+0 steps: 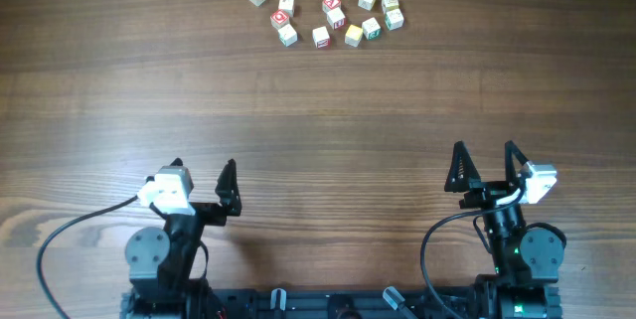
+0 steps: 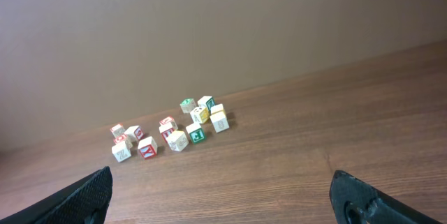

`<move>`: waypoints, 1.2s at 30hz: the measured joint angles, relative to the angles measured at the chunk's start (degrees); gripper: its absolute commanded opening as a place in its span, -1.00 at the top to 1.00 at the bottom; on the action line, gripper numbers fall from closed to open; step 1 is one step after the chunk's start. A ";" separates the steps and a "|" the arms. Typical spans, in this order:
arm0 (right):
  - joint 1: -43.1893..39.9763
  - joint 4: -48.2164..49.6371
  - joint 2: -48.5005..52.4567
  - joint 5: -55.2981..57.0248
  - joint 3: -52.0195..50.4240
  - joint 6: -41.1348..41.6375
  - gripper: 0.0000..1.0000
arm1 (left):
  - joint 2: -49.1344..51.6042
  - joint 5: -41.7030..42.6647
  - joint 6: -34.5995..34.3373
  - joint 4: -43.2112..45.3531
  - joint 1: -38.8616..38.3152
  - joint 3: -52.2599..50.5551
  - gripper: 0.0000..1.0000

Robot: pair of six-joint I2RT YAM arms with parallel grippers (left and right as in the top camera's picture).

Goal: Form a circle
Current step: 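Reach the left gripper forward to the block cluster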

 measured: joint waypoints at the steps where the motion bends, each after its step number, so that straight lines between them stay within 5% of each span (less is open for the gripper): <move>1: 0.00 0.02 0.00 0.00 0.00 0.00 -0.99 | 0.31 0.13 -0.15 -0.48 0.00 1.29 -1.00; 9: 0.00 0.02 0.00 0.00 0.00 0.00 -0.99 | 11.85 8.87 -5.81 -1.46 0.00 13.16 -1.00; 16: 0.00 0.02 0.00 0.00 0.00 0.00 -1.00 | 34.95 17.38 -7.93 -17.94 0.00 32.35 -1.00; 22: 0.00 0.02 0.00 0.00 0.00 0.00 -0.99 | 47.04 23.04 -8.50 -22.84 0.00 33.99 -0.99; 27: 0.00 0.02 0.00 0.00 0.00 0.00 -0.99 | 55.04 20.44 -8.55 -24.74 0.00 39.08 -0.99; 36: 0.00 0.02 0.04 0.00 0.00 0.00 -1.00 | 81.64 4.50 -8.46 -23.17 -2.84 66.31 -0.98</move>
